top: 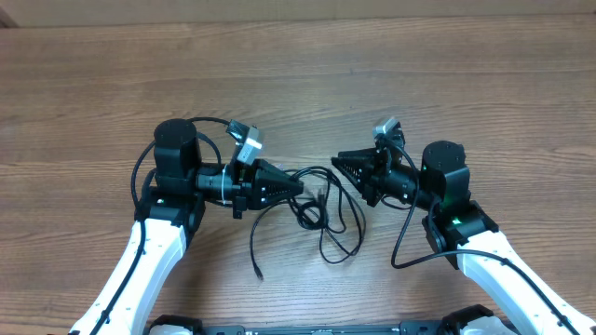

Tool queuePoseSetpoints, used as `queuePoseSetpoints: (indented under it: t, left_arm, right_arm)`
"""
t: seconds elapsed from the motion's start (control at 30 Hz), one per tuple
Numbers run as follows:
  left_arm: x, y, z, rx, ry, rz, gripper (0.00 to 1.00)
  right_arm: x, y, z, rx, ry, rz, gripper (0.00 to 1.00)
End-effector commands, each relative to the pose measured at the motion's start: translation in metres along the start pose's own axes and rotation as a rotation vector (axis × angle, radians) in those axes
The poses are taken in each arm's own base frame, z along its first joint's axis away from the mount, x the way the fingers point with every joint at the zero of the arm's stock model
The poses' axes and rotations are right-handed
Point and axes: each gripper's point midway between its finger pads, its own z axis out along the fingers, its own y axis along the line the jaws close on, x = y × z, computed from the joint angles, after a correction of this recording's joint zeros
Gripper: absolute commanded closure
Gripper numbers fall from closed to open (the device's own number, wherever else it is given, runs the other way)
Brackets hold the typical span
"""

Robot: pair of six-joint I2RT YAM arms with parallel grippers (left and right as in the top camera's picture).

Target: Untangle cables

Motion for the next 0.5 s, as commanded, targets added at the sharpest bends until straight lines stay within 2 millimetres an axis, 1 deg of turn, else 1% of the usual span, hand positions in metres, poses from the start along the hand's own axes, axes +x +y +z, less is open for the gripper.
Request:
queuePoseSetpoints:
  t: [0.0,0.03,0.07,0.13,0.17,0.23,0.33,0.47]
  left_arm:
    - [-0.0008,-0.0052,0.0001,0.029,0.006,0.027,0.96]
    - [-0.0008,-0.0052,0.0001,0.029,0.006,0.027,0.96]
    - [-0.0007,-0.0050,0.0001,0.029,0.006,0.026,0.96]
    - [-0.0008,-0.0051,0.0001,0.029,0.006,0.027,0.96]
    - [-0.0008,-0.0051,0.0001,0.029,0.006,0.027,0.96]
    - [-0.0008,-0.0050,0.0001,0.028,0.006,0.027,0.96]
    - [-0.0008,-0.0051,0.0001,0.028,0.006,0.027,0.96]
    - [-0.0008,-0.0050,0.0001,0.028,0.006,0.027,0.96]
  right_arm:
    - [-0.0053,0.0016,-0.0015,0.004,-0.015,-0.021,0.68]
    - [-0.0051,0.0016,-0.0015,0.004,-0.014,-0.021,0.66]
    - [-0.0047,0.0015,-0.0015,0.004,-0.013,-0.019,0.60]
    - [-0.0040,0.0013,-0.0015,0.005,-0.010,-0.017,0.39]
    - [-0.0037,0.0013,-0.0015,0.005,-0.009,-0.016,0.32]
    - [-0.0023,0.0016,-0.0015,0.002,-0.004,-0.012,0.14]
    - [-0.0015,0.0051,-0.0015,-0.018,0.001,-0.013,0.00]
    - [-0.0001,0.0107,-0.0017,-0.051,0.009,-0.013,0.00]
